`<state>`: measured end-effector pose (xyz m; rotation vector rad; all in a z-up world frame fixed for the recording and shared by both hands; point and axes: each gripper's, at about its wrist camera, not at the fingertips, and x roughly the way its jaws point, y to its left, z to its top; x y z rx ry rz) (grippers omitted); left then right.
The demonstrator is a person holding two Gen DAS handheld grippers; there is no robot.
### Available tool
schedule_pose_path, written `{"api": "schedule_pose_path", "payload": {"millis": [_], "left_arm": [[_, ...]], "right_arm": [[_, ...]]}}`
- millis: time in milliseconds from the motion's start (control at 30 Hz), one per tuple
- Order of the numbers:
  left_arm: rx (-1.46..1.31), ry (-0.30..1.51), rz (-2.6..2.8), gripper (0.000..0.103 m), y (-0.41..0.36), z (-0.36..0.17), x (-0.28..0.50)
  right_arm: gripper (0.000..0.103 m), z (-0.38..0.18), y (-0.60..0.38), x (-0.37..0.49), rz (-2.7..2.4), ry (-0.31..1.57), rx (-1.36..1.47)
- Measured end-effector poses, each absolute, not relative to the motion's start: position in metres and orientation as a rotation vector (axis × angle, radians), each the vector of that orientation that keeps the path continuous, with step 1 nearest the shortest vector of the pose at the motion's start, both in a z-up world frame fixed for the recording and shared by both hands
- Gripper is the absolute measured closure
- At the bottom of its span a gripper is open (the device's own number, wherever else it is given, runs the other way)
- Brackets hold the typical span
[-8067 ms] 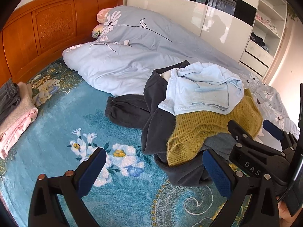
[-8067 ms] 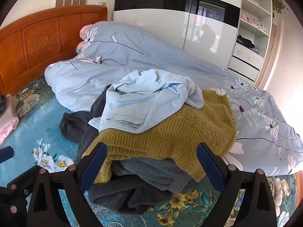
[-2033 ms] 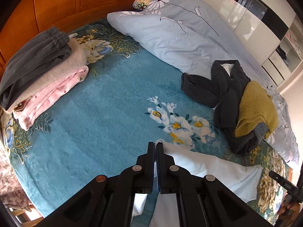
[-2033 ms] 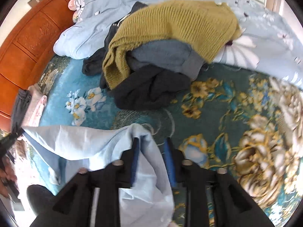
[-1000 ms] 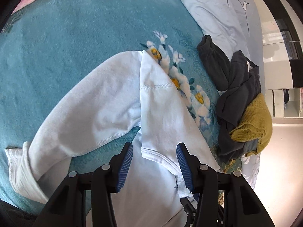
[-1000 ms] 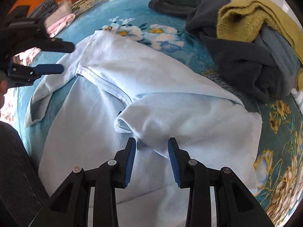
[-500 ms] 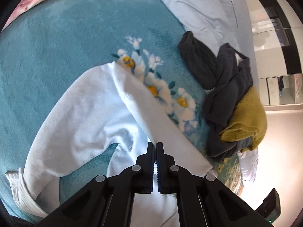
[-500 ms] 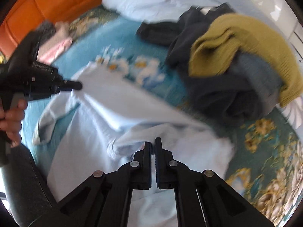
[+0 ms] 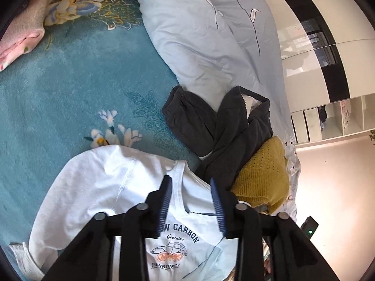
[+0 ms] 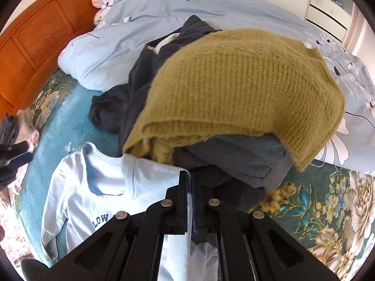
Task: Fold clothes
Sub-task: 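Open both tools and release the shirt flat on the blanket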
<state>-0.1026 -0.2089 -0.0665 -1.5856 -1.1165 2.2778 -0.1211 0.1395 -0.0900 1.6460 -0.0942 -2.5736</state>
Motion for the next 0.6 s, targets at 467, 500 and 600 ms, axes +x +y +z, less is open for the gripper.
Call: {"api": "schedule_pose_path", "payload": {"millis": [467, 500, 600], "left_arm": [[-1.656, -1.065, 2.508, 0.057, -0.214, -0.122, 0.034], [-1.653, -1.012, 2.558, 0.057, -0.210, -0.122, 0.042], [-1.633, -0.858, 2.690, 0.056, -0.197, -0.120, 0.068]], "right_arm": [[0.084, -0.078, 0.171, -0.029, -2.493, -0.323, 1.630], [0.067, -0.079, 0.172, -0.015, -2.468, -0.327, 1.630], [0.055, -0.095, 0.171, 0.030, -2.376, -0.339, 1.688]]}}
